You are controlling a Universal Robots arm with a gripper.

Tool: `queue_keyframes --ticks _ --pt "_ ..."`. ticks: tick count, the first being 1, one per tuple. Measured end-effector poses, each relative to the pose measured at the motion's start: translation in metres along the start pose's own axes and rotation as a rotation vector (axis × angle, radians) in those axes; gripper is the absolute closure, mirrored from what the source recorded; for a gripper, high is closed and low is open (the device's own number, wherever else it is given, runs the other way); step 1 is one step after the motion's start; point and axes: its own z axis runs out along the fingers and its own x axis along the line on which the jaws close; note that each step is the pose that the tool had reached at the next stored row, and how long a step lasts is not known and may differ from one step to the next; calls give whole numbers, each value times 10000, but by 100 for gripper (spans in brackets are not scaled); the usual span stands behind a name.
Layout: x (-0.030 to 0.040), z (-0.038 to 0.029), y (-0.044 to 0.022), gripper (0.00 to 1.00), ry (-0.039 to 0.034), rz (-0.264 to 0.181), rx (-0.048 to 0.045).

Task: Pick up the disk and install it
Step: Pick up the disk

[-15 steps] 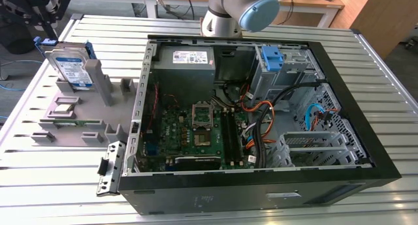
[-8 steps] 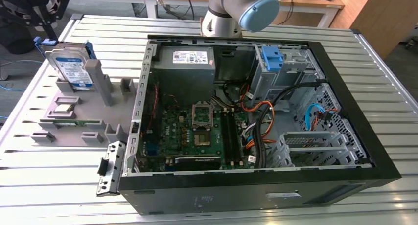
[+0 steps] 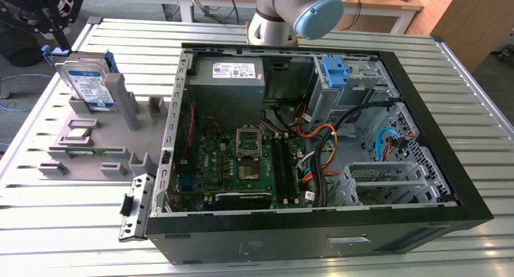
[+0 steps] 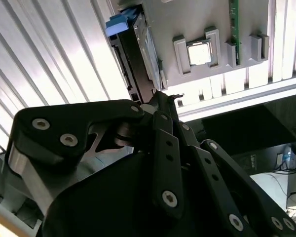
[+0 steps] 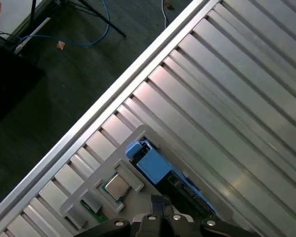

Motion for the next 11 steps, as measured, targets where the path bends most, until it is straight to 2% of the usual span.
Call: queue_keyframes --ticks 11 --pt "0 5 -1 89 112 -2008 21"
